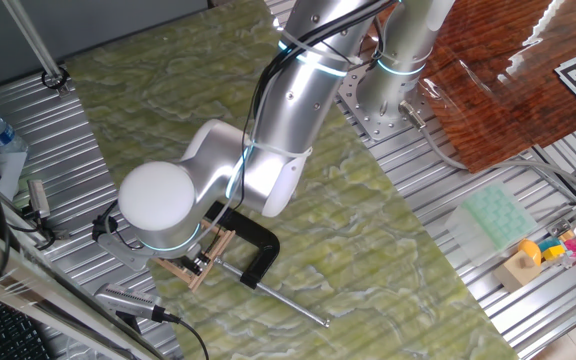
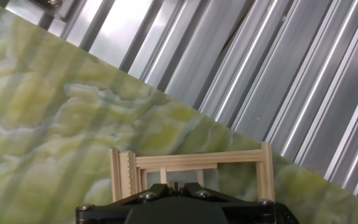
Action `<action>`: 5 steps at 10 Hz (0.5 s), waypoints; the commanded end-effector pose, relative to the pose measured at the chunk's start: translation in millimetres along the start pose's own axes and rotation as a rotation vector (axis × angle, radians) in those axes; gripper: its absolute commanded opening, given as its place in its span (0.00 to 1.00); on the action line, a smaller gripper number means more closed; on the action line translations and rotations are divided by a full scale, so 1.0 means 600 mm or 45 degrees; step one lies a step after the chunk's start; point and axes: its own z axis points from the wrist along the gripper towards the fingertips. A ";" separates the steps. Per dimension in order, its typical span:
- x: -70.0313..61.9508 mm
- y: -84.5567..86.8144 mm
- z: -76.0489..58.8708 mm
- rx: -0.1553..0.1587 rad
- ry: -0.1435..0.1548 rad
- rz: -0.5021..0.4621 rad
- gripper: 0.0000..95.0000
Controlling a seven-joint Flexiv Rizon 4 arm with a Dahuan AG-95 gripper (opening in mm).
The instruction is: Open a sliding window
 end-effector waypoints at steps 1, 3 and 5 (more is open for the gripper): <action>-0.001 0.003 0.001 0.001 0.000 0.005 0.00; -0.001 0.007 0.001 0.002 -0.001 0.005 0.00; -0.001 0.011 0.000 0.000 -0.001 0.008 0.00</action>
